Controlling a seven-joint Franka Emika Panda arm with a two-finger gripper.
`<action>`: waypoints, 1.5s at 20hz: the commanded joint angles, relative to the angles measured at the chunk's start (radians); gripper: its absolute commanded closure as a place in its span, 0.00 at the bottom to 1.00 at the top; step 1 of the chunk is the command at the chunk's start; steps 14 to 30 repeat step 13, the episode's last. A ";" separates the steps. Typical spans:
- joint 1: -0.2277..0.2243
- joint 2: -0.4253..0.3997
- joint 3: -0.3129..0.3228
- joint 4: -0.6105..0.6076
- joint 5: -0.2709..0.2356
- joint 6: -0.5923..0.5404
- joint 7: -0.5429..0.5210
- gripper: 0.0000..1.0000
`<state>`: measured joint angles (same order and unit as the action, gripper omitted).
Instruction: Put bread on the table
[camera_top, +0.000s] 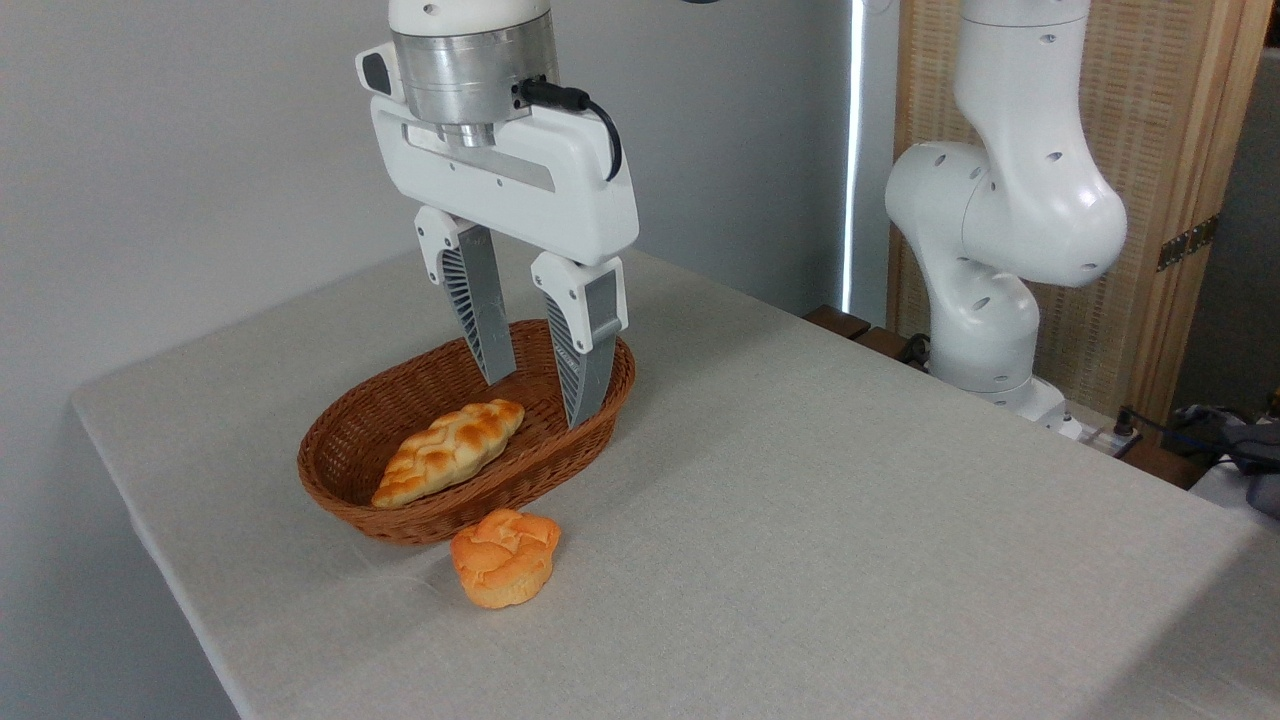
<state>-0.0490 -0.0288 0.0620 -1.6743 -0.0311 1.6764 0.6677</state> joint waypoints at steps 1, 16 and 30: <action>-0.003 -0.008 0.007 -0.004 -0.016 -0.023 0.026 0.00; -0.006 -0.008 0.004 -0.002 -0.016 -0.044 0.038 0.00; -0.006 -0.008 0.004 -0.002 -0.016 -0.044 0.038 0.00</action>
